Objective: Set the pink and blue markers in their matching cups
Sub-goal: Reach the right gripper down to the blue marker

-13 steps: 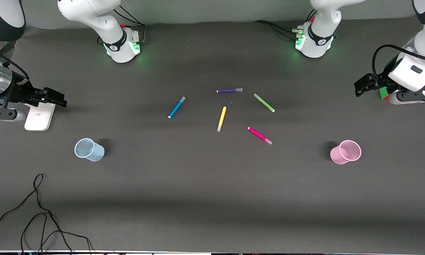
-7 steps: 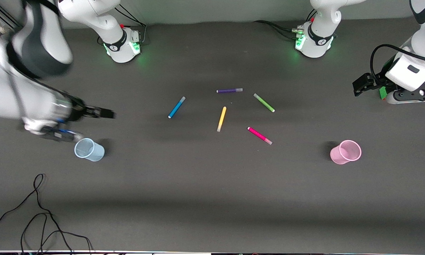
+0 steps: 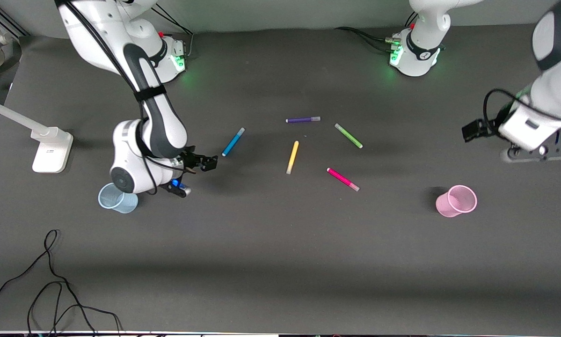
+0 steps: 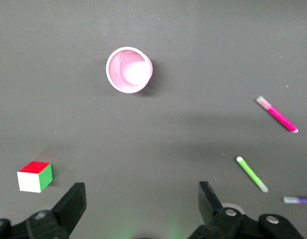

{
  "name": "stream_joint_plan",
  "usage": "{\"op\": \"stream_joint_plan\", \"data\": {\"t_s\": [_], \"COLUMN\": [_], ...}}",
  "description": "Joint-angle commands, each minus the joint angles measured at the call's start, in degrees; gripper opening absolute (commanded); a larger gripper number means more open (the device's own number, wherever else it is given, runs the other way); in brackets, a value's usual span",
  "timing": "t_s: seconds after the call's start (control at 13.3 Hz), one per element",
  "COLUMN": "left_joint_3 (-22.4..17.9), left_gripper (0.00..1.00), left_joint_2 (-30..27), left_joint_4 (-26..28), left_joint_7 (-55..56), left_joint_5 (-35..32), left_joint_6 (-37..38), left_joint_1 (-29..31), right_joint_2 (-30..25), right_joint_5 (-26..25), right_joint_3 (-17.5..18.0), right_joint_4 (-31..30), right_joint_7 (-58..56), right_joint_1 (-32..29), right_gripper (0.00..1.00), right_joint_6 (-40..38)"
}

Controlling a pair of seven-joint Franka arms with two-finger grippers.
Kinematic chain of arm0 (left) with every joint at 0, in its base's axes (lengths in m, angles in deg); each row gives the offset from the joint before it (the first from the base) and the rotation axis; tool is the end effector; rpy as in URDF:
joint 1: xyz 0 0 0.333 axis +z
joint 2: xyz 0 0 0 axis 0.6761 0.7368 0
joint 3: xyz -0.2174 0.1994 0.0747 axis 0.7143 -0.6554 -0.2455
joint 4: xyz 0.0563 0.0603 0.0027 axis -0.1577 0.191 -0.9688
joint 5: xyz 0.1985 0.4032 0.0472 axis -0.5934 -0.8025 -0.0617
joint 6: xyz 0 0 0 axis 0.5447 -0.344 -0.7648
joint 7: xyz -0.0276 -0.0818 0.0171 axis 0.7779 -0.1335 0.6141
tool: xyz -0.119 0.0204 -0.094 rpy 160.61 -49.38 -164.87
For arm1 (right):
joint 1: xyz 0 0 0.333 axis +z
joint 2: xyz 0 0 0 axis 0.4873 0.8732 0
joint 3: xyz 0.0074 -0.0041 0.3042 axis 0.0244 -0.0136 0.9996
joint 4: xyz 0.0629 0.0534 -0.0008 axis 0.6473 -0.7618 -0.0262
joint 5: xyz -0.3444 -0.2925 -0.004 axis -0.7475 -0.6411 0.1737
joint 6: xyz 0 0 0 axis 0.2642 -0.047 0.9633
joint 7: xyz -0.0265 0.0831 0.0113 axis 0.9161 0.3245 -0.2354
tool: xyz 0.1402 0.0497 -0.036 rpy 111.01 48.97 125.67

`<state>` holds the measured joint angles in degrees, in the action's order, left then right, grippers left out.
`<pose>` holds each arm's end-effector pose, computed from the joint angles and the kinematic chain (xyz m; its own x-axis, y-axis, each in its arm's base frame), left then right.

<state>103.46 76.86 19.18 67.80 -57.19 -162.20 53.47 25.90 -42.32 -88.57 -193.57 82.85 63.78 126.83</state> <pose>0.6035 -0.0384 0.4486 0.9894 0.0555 -0.1340 0.0464 -0.9964 -0.0703 0.5298 0.2127 0.1184 0.6839 -0.3897 -0.6168 -0.5073 -0.8616 -0.0180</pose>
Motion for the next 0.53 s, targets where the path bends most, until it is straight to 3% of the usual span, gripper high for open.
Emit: {"op": "stream_joint_plan", "data": {"t_s": [0.0,0.23,0.45], "left_joint_3": [-0.4,-0.6,-1.3], "left_gripper": [1.00,1.00,1.00], "left_joint_2": [6.2,11.7,16.1], "left_joint_4": [-4.3,-3.8,-3.5], "left_joint_7": [-0.4,-0.3,0.0], "left_joint_5": [-1.4,-1.4,-1.3], "left_joint_6": [-1.0,-4.3,-6.1], "left_joint_1": [0.8,2.7,3.2], "right_joint_2": [3.1,5.8,5.5], "right_joint_5": [7.5,12.1,12.1], "right_joint_3": [-0.7,-0.7,-0.8], "right_joint_4": [-4.6,-4.9,-6.0], "right_joint_7": [0.6,0.5,0.3], "right_joint_1": [4.8,7.7,7.8], "right_gripper": [1.00,1.00,0.87], "right_joint_6": [7.1,10.1,10.2]}}
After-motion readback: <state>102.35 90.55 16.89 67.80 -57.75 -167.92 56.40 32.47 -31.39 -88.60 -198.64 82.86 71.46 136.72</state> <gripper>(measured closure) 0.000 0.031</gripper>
